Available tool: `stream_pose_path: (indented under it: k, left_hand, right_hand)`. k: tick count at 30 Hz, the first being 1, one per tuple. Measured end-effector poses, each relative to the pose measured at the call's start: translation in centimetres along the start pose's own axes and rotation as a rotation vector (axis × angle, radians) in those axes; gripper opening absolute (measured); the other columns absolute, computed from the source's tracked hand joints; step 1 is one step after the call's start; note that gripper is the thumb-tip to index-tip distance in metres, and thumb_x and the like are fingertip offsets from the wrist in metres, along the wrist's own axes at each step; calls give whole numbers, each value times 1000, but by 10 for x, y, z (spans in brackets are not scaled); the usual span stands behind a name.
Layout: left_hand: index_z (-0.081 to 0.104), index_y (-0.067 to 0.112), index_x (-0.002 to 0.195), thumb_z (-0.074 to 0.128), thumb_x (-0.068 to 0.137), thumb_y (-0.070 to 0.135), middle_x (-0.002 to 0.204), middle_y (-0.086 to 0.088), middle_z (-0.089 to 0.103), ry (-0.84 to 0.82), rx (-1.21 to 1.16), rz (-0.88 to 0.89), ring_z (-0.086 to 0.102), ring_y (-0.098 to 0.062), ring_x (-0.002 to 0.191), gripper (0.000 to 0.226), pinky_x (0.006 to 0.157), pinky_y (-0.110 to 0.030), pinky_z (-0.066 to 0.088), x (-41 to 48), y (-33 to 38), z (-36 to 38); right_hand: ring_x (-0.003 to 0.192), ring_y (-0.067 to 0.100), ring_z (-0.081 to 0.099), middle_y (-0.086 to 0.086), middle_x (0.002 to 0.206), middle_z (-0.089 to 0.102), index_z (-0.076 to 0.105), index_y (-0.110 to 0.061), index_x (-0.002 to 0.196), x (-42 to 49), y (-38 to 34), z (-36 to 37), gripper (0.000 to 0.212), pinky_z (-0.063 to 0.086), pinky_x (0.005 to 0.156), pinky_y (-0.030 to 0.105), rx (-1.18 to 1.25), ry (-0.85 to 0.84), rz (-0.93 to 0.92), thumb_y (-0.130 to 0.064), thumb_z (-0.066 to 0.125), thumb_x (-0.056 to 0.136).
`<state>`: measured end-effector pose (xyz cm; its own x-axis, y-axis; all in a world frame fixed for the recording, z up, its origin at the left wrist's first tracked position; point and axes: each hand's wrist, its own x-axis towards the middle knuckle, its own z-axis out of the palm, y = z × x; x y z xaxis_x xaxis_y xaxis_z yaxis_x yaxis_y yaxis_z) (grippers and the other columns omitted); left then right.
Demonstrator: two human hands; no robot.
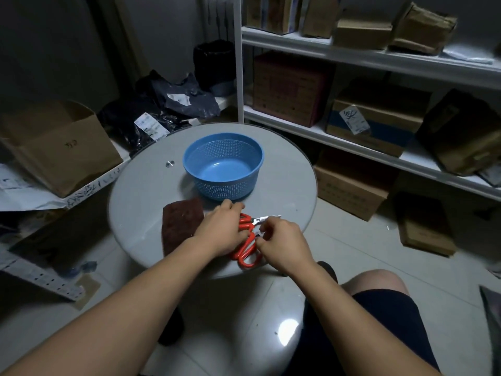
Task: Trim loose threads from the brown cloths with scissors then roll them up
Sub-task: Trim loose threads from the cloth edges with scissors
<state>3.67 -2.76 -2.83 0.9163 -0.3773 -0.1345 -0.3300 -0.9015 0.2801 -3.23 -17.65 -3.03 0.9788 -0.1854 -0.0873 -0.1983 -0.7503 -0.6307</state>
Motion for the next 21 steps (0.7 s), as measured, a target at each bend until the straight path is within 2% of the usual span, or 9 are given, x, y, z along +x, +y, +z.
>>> stream_pose_path:
  k: [4,7,12,14,16,18,19,21]
  left_hand:
    - [37,18,150,72,81,48,139,-11,48,-56,-4,-18,51,-31,130,84,105,-46,46,10,-3,0]
    - [41,18,148,76,73,49,134,-12,52,-31,-38,-34,49,-32,127,88,104,-46,46,10,-3,-4]
    - [53,11,131,77,67,47,119,-7,41,112,-107,-30,55,-30,112,78,96,-43,51,-15,3,-21]
    - [55,8,130,79,66,45,119,-5,39,209,-181,-51,59,-27,107,78,97,-41,51,-36,-1,-29]
    - [60,12,127,81,63,43,117,-2,39,340,-303,-126,59,-21,99,74,97,-34,50,-62,-5,-36]
    - [64,20,118,86,60,36,114,0,43,453,-464,-262,60,-14,89,63,93,-25,48,-89,-17,-40]
    - [64,23,112,89,59,33,112,0,47,479,-529,-341,60,-13,86,59,90,-24,47,-102,-26,-40]
    - [64,18,103,94,59,26,101,-2,62,453,-717,-480,64,-17,82,53,80,-29,50,-120,-44,-36]
  right_hand:
    - [87,21,69,1,96,74,71,-21,106,1,-1,1,24,60,79,37,-2,-19,-11,-29,66,83]
    - [85,19,68,0,96,74,71,-20,108,1,-1,-1,26,59,78,34,-3,-3,-13,-27,66,83]
    - [82,18,69,-4,86,75,73,-22,94,-8,0,-9,16,56,74,31,39,111,7,-27,65,82]
    - [75,12,67,-5,82,74,73,-22,87,-17,-1,-11,10,52,67,23,92,188,14,-25,64,85]
    - [71,6,64,-7,79,72,73,-22,84,-26,-5,-14,9,47,60,14,147,225,30,-23,64,88]
    - [71,8,65,-7,77,71,73,-21,83,-29,-15,-9,9,54,64,22,185,194,26,-22,64,86]
    - [73,11,67,-7,76,71,73,-21,84,-28,-22,-3,8,57,69,29,191,149,21,-23,65,84]
    - [81,18,69,-6,79,73,75,-20,89,-24,-40,11,14,56,77,30,160,20,13,-26,65,81]
